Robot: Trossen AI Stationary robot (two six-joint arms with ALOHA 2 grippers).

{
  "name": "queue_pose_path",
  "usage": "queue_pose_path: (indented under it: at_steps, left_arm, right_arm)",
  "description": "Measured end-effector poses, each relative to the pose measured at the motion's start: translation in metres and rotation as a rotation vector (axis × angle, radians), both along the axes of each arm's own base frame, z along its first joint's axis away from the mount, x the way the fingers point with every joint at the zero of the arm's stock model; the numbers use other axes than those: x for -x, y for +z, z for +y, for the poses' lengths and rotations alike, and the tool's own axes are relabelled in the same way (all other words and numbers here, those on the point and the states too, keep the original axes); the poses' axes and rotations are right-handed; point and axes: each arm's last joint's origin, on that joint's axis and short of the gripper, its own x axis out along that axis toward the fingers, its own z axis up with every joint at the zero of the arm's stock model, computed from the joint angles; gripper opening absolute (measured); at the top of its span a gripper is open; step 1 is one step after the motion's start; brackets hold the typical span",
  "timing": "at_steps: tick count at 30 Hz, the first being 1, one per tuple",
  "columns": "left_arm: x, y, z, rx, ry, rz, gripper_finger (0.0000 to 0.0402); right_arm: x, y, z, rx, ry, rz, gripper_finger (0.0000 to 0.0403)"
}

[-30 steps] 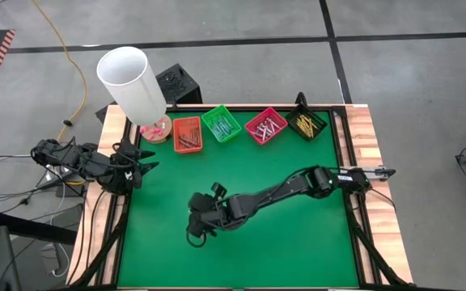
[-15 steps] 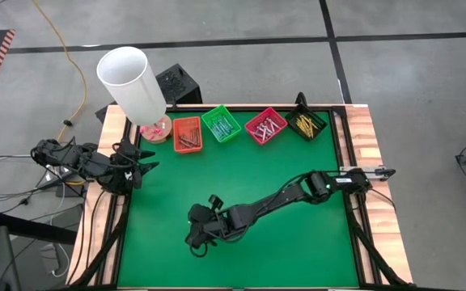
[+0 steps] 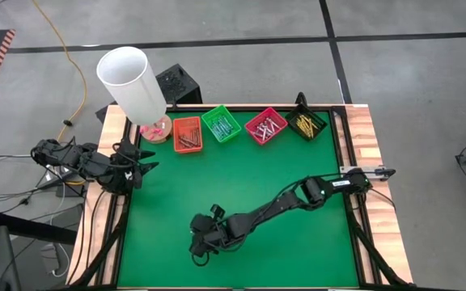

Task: Sort crayons
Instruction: Put the brown crayon into the orange bin

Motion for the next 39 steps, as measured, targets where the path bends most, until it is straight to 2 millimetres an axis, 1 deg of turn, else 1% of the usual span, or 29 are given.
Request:
queue_pose_path:
  at_steps: [3,5,7,10,21,29,39]
  left_arm:
    - [0.0,0.0,0.0,0.0,0.0,0.0,0.0192]
    - [0.0,0.0,0.0,0.0,0.0,0.0,0.0192]
    - [0.0,0.0,0.0,0.0,0.0,0.0,0.0192]
    - [0.0,0.0,0.0,0.0,0.0,0.0,0.0192]
    - [0.0,0.0,0.0,0.0,0.0,0.0,0.0192]
    - [0.0,0.0,0.0,0.0,0.0,0.0,0.0192]
    - [0.0,0.0,0.0,0.0,0.0,0.0,0.0192]
  right_arm:
    - [0.0,-0.012,0.002,0.012,-0.003,0.024,0.0111]
    - [0.0,-0.013,0.002,-0.005,-0.009,0.026,0.0111]
    - [0.0,-0.018,0.002,-0.011,-0.01,0.038,0.0109]
    - [0.001,-0.02,0.002,-0.015,-0.023,0.05,0.0097]
    - [0.002,-0.021,0.001,-0.02,-0.01,0.093,0.0008]
    - [0.001,-0.018,-0.003,-0.023,-0.009,0.093,0.0003]
    - [-0.006,-0.002,-0.013,0.016,0.034,0.116,0.0001]
